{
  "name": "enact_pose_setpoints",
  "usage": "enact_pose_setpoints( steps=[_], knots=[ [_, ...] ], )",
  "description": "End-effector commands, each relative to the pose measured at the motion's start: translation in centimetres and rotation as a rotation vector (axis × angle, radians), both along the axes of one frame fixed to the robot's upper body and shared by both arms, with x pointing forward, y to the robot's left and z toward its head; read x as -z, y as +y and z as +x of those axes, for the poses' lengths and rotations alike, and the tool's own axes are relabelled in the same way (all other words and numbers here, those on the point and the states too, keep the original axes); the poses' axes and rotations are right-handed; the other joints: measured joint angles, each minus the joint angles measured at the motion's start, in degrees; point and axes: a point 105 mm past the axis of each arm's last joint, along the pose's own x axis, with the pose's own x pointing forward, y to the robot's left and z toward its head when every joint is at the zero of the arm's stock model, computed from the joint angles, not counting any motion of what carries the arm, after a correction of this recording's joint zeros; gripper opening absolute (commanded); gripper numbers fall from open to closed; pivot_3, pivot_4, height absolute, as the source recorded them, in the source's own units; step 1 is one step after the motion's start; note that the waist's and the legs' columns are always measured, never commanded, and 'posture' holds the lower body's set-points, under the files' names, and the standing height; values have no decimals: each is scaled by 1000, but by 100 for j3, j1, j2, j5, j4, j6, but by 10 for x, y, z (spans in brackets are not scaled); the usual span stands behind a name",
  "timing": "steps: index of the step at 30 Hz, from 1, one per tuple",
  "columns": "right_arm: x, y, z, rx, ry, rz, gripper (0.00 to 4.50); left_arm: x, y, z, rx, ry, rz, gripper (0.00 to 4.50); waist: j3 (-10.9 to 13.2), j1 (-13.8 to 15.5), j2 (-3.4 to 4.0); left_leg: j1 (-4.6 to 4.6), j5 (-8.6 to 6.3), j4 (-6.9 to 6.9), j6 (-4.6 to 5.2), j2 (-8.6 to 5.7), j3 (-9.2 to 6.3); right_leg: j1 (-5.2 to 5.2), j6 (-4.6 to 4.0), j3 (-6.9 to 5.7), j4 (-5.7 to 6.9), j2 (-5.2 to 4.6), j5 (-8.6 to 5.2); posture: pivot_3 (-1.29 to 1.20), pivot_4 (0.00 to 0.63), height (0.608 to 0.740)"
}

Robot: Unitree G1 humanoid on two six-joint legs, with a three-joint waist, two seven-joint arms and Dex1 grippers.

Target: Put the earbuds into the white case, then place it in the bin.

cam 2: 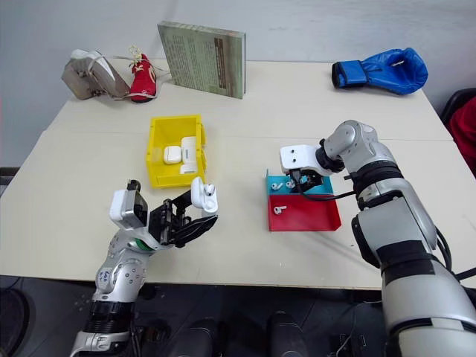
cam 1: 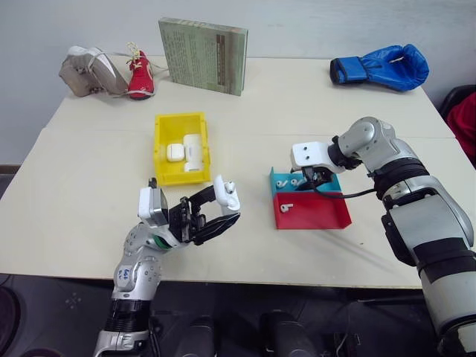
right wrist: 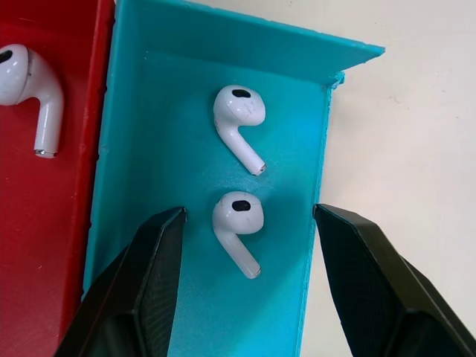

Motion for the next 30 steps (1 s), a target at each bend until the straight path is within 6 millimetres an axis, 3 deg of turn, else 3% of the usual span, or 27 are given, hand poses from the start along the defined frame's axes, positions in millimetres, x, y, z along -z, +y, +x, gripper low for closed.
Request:
enact_pose_setpoints(
  steps=[1,8,11,14,24,30],
  knots=[
    [7,-1,-2,11,34,-17,2213,-12,3,-4,-4,-58,-10,2794,0,0,0,0,0,0,0,0,0,0,0,0,0,0,0,0,150,740],
    [8,0,-3,13,48,-7,2213,-13,6,-2,-12,-57,-4,2794,0,-2,0,1,0,1,0,0,0,0,0,1,1,0,0,0,150,740],
    [9,2,-3,12,51,-1,1704,-13,6,-1,-15,-57,-5,2794,0,-5,0,2,0,1,0,0,0,0,0,1,1,0,0,0,150,740],
    [9,1,-3,14,48,-4,698,-13,6,-2,-18,-57,-6,2794,0,-10,0,2,0,1,-1,0,1,0,0,1,2,0,0,0,150,740],
    [10,-3,-4,20,58,-5,698,-13,5,-2,-24,-58,-10,2794,0,-8,0,2,1,1,-1,0,1,0,0,1,3,0,0,0,150,740],
    [6,-2,-4,17,53,30,474,-14,4,-1,-20,-59,-14,2794,0,-6,0,2,1,1,-1,0,1,0,0,1,3,0,0,0,150,740]
  ],
)
